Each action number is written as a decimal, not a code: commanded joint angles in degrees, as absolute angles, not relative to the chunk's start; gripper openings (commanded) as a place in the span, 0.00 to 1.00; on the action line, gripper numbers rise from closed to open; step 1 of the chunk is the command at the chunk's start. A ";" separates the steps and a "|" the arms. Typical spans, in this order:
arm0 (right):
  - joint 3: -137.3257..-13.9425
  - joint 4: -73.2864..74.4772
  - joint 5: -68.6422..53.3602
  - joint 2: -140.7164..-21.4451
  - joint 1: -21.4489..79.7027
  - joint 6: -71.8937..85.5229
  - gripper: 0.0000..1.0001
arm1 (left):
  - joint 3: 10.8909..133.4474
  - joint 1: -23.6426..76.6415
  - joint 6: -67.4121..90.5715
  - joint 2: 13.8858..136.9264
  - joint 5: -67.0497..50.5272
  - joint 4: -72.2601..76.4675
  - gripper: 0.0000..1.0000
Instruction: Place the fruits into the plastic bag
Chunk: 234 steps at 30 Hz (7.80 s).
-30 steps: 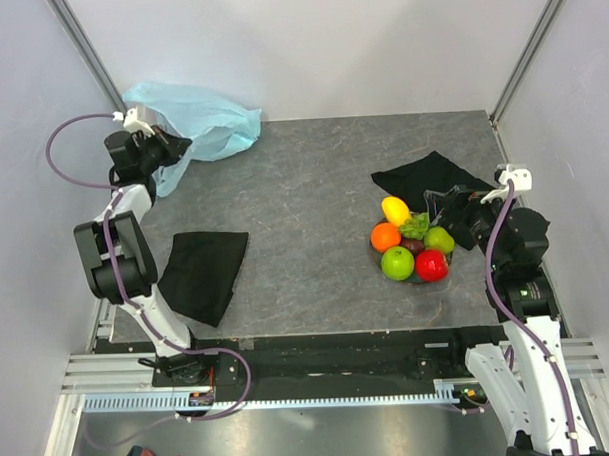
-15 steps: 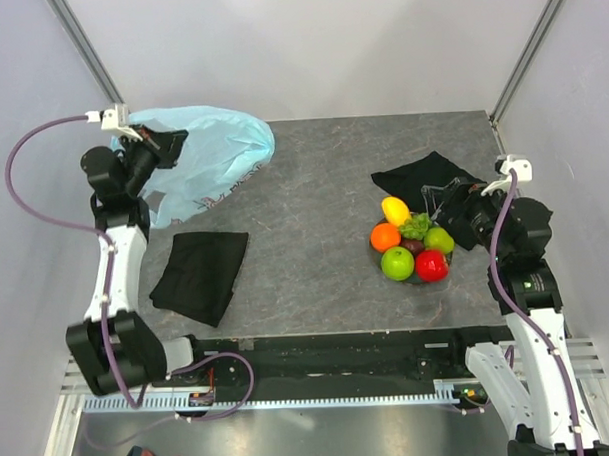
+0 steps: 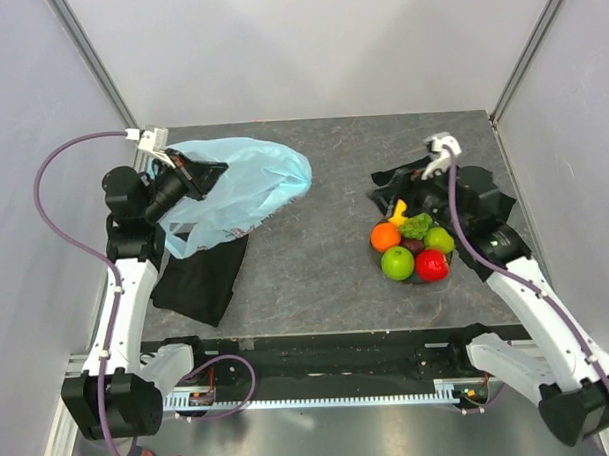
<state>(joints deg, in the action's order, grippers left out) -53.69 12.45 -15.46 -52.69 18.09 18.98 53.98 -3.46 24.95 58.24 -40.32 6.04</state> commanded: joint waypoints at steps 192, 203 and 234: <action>-77.00 30.14 -6.25 -69.96 18.28 6.07 0.85 | 72.24 1.76 25.39 67.31 -24.34 -12.31 0.02; -66.91 34.89 13.70 -70.84 21.97 15.36 0.78 | 76.82 1.76 28.13 72.16 -24.35 -8.87 0.01; -53.44 28.48 22.24 -76.72 22.68 27.95 0.70 | 66.62 1.76 18.19 70.05 -26.54 -13.18 0.02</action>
